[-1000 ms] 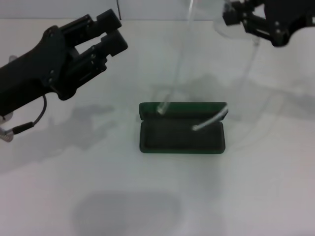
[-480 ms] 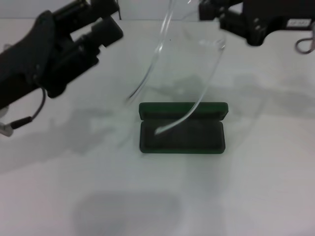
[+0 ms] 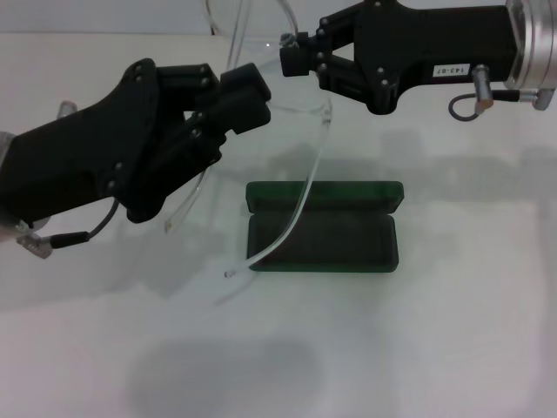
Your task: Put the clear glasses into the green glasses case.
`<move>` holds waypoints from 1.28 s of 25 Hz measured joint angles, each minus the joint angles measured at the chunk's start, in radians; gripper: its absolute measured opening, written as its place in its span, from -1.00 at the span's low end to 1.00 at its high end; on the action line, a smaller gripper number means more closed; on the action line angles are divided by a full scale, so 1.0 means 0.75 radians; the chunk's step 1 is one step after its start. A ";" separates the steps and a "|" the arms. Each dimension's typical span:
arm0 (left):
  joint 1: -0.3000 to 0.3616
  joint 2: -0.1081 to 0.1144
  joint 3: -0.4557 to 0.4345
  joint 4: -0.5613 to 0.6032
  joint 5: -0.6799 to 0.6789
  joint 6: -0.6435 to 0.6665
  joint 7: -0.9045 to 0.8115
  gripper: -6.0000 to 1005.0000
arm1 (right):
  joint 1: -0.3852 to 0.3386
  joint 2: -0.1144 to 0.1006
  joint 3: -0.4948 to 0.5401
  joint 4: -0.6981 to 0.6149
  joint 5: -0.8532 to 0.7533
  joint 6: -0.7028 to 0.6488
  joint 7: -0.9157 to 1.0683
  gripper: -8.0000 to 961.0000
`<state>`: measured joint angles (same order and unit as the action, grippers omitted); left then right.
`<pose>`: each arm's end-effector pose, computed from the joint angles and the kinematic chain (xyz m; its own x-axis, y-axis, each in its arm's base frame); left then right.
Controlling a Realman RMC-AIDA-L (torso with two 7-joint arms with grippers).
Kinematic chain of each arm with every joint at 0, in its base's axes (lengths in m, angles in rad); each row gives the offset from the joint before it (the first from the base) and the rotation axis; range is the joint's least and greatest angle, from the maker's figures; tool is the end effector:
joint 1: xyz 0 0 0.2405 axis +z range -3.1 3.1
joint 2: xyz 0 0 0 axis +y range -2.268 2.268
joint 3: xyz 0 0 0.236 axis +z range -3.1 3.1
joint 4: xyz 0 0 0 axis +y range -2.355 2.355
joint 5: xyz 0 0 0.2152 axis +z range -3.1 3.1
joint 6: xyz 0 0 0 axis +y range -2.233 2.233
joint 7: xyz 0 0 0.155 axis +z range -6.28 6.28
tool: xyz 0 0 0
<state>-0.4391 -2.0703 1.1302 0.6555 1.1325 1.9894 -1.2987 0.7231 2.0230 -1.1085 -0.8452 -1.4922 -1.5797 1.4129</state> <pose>-0.1527 0.2725 0.0380 0.3643 0.0943 0.9265 0.0462 -0.9955 0.0832 0.0828 0.3656 0.0224 0.7595 0.0779 -0.6458 0.0116 -0.9943 -0.1063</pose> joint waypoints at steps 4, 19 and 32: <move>-0.002 0.003 0.004 -0.001 0.001 0.000 -0.002 -0.74 | 0.002 -0.001 -0.007 0.004 0.001 -0.007 -0.013 -0.85; -0.006 0.005 -0.003 -0.002 -0.002 -0.003 0.011 -0.79 | -0.006 -0.002 -0.006 0.008 0.019 -0.048 -0.040 -0.85; -0.012 0.007 -0.006 -0.095 -0.001 -0.024 0.110 -0.79 | 0.006 0.000 -0.009 0.023 0.042 -0.063 -0.043 -0.85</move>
<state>-0.4479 -2.0649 1.1258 0.5844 1.1317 1.9711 -1.2161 0.7276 2.0230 -1.1152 -0.8284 -1.4609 -1.6271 1.3805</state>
